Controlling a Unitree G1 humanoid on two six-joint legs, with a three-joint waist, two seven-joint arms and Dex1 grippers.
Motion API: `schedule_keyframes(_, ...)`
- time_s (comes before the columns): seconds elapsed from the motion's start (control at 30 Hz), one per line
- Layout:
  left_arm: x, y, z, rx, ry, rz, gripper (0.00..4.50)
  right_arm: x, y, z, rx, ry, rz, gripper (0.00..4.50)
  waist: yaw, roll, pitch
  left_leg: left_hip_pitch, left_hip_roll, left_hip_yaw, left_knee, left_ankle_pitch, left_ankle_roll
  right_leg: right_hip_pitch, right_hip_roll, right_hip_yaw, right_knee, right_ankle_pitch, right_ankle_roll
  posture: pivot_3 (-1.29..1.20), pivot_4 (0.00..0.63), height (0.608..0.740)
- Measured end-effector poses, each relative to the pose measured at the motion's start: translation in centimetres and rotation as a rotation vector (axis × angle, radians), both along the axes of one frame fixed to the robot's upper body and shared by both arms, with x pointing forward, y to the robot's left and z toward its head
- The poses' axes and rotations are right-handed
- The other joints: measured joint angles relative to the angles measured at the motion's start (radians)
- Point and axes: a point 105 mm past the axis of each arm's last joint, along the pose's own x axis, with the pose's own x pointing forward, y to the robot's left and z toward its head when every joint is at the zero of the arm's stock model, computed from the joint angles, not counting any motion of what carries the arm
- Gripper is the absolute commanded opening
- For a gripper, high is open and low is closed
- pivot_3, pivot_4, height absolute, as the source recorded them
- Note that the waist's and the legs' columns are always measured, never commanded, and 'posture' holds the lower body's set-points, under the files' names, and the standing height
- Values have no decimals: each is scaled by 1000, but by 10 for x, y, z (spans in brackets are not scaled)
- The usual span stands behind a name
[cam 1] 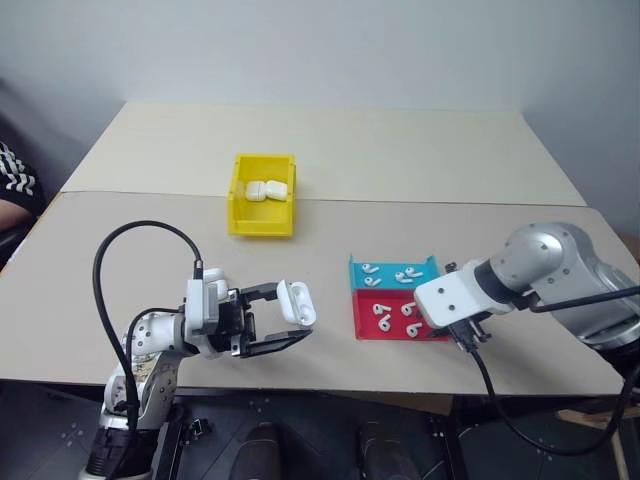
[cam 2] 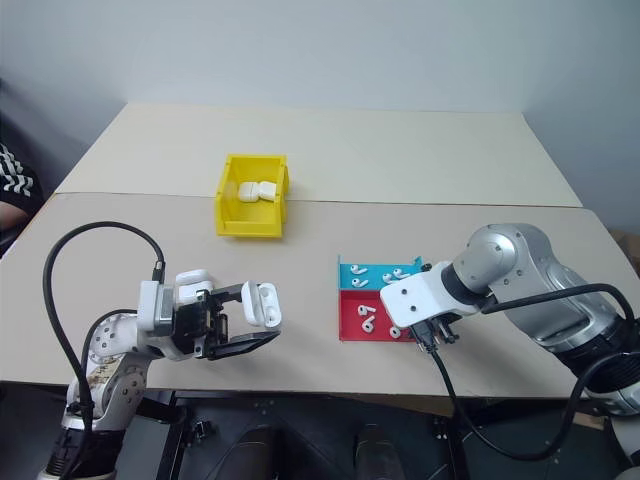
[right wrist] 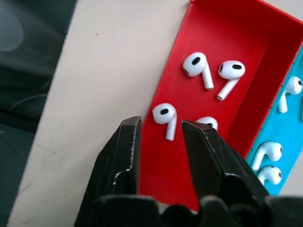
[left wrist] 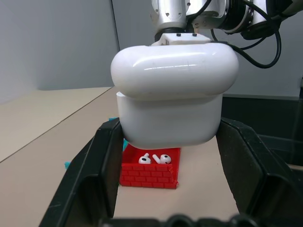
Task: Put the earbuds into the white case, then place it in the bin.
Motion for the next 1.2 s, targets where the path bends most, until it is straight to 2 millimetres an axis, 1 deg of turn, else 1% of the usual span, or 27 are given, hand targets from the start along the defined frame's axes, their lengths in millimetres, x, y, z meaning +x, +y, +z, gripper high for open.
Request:
schedule_keyframes(0.2,0,0,1,17,0,9,2709,5,5,-9,-24,-1,36,1948,-1,0,0,0,0,0,0,0,0,0,0,0,0,0,0,0,150,740)
schedule_keyframes(0.33,1,0,0,35,7,14,2709,9,9,-12,-39,-17,62,1948,-1,0,0,0,0,0,0,0,0,0,0,0,0,0,0,0,150,740)
schedule_keyframes(0.57,2,1,0,42,9,27,2709,10,11,-17,-52,-13,87,1948,-1,0,0,0,0,0,0,0,0,0,0,0,0,0,0,0,150,740)
schedule_keyframes(1.0,4,2,-1,61,17,45,2709,19,9,-33,-98,-13,103,1948,-1,0,0,0,0,0,0,0,0,0,0,0,0,0,0,0,150,740)
schedule_keyframes(1.2,5,3,-2,63,22,58,2709,20,7,-34,-111,-19,107,1948,-1,0,0,0,0,0,0,0,0,0,0,0,0,0,0,0,150,740)
